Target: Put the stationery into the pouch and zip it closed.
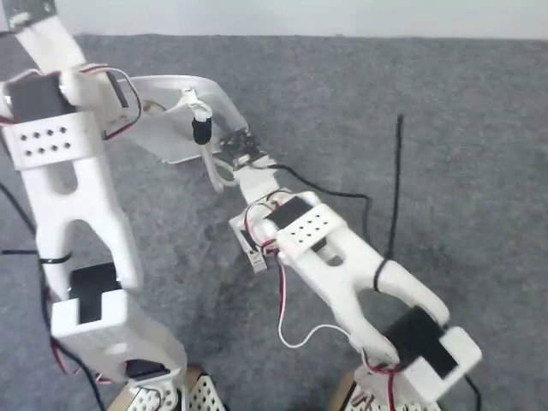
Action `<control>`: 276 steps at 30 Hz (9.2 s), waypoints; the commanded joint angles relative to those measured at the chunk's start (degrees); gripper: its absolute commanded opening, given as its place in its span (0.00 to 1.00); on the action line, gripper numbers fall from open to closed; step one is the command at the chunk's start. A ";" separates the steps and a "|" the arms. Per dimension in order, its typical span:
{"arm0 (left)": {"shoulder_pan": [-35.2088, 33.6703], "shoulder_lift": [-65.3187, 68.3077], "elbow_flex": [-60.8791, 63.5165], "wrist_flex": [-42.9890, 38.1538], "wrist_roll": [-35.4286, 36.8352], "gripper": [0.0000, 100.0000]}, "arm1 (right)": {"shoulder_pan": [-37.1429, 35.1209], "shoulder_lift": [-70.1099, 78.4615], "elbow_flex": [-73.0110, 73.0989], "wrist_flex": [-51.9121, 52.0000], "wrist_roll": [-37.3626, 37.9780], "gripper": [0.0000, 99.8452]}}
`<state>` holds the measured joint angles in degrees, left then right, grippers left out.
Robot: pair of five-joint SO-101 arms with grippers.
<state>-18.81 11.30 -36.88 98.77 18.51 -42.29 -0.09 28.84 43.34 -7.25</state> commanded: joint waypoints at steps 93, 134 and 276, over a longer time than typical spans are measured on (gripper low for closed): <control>7.03 -17.67 10.86 1.58 0.35 0.01 | 0.75 -20.70 -21.63 35.82 19.69 0.01; 7.30 -20.57 22.64 -3.96 0.18 0.01 | -1.54 -73.80 39.65 -61.05 19.69 0.01; 5.71 -20.40 26.24 -6.95 -1.05 0.01 | -0.22 -32.92 41.14 -73.19 14.51 0.01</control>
<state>-12.92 -7.96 -10.86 93.58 17.89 -42.99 -27.60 69.10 -29.71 4.53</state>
